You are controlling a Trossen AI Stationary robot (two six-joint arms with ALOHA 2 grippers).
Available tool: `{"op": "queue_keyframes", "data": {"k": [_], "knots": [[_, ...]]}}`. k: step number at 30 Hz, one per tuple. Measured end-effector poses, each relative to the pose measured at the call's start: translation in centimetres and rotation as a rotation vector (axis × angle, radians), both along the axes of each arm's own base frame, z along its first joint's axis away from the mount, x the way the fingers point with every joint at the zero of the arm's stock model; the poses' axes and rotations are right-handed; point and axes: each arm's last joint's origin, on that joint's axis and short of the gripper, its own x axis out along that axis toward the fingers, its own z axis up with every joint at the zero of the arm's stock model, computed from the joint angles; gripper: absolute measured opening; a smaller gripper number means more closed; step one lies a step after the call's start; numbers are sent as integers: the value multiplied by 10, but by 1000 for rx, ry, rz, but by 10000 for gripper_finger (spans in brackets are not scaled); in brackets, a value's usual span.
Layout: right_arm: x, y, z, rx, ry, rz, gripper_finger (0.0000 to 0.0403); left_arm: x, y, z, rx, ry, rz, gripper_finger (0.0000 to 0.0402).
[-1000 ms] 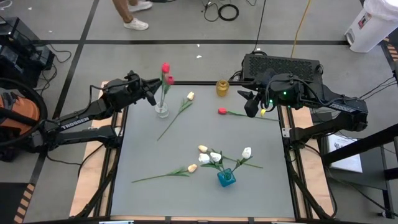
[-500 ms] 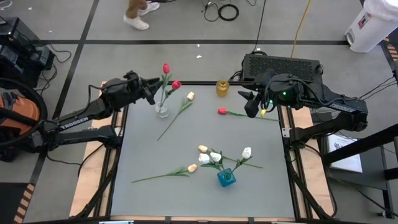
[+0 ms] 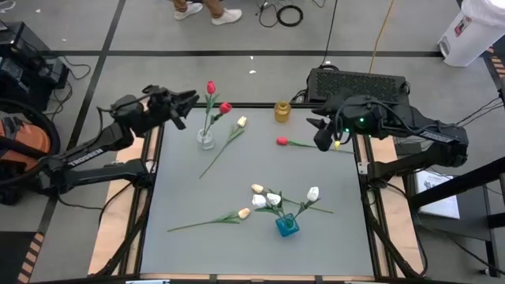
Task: Sort flowers into vase by color
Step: Put the red tulip into the transparent vase
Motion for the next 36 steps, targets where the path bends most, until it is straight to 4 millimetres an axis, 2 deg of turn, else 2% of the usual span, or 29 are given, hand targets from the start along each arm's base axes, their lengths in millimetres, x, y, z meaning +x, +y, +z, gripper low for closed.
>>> {"op": "queue_keyframes", "data": {"k": [11,16,24,36], "knots": [[-48,-5,-2,-2,139,-51,141,-7,-8,26,56,-61,-103,155],[-54,-11,-11,28,271,-36,141,-10,-14,45,94,-106,-123,155],[-29,-28,-27,71,417,12,141,-14,-18,67,105,-122,-133,155],[35,-72,-71,186,556,57,141,-13,-18,63,89,-68,-132,155]]}}
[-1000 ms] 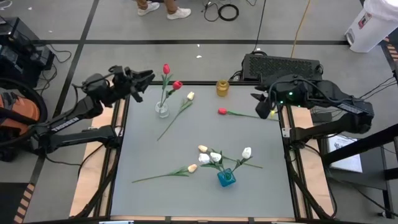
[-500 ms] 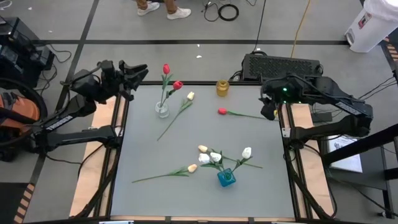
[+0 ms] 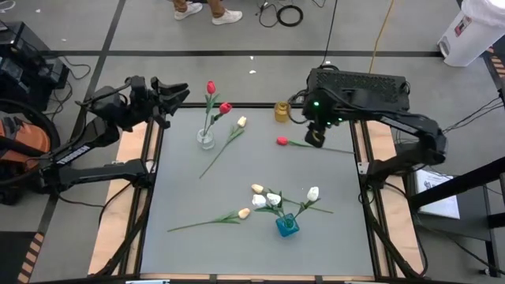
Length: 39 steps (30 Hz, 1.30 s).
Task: Sort flowers into vase by color
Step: Put the red tulip into the transparent vase
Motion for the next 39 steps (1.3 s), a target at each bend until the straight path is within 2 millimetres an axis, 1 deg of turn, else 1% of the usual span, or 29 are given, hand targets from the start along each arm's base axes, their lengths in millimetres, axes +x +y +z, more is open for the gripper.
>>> {"op": "queue_keyframes", "data": {"k": [5,10,17,24,31,39], "knots": [[24,-18,-24,67,36,-11,141,0,0,-2,-8,15,0,155],[40,-35,-53,153,115,-112,141,1,0,-4,-23,41,0,155],[60,-42,-88,253,209,-126,141,1,1,-6,-29,52,0,155],[76,-50,-120,281,279,-129,141,1,1,-6,-30,52,0,155],[92,-58,-144,271,266,-132,141,1,1,-6,-39,47,2,155],[98,-63,-162,231,321,-91,141,1,1,-5,-54,40,2,155]]}}
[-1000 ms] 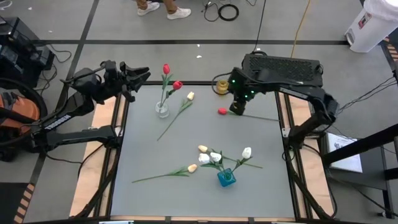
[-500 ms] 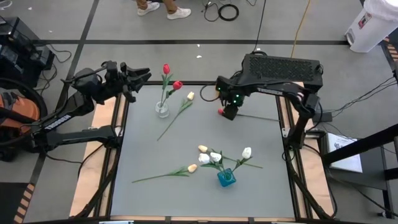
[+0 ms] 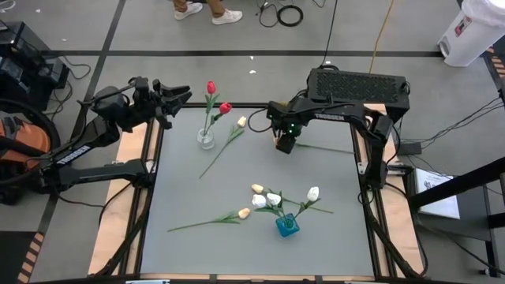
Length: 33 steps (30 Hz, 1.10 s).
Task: Sort flowers into vase by color
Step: Put the red tulip into the transparent vase
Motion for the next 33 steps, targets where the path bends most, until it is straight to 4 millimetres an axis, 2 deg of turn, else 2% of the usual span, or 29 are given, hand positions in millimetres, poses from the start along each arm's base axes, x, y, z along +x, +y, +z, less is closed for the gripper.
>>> {"op": "queue_keyframes", "data": {"k": [10,28,33], "knots": [[2,-2,-7,-25,35,44,141,0,0,0,0,0,0,155],[-3,5,-7,15,92,-22,141,-1,2,0,-35,-15,59,155],[-7,10,-21,20,101,-5,141,-1,2,0,-60,-26,61,155]]}}
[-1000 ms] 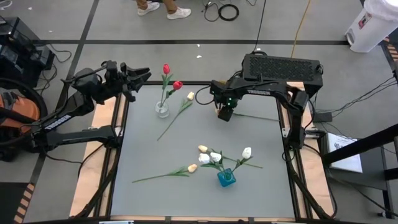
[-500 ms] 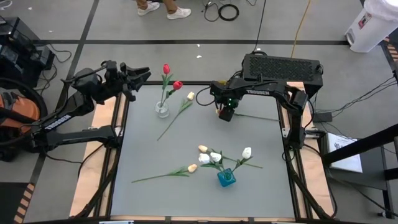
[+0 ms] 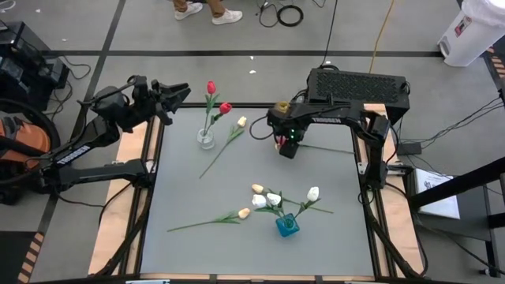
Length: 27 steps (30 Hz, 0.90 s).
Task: Sort flowers into vase by color
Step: Put the red tulip into the transparent vase
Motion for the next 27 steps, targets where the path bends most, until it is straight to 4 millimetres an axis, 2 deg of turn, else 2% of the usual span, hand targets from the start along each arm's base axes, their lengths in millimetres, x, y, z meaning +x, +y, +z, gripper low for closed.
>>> {"op": "queue_keyframes", "data": {"k": [10,20,27], "knots": [[-15,7,-31,13,45,9,142,0,0,0,-47,-24,6,155],[-15,7,-32,5,25,23,142,0,0,0,-49,-24,9,155],[-13,5,-26,-1,19,28,141,0,1,-4,-68,12,14,155]]}}
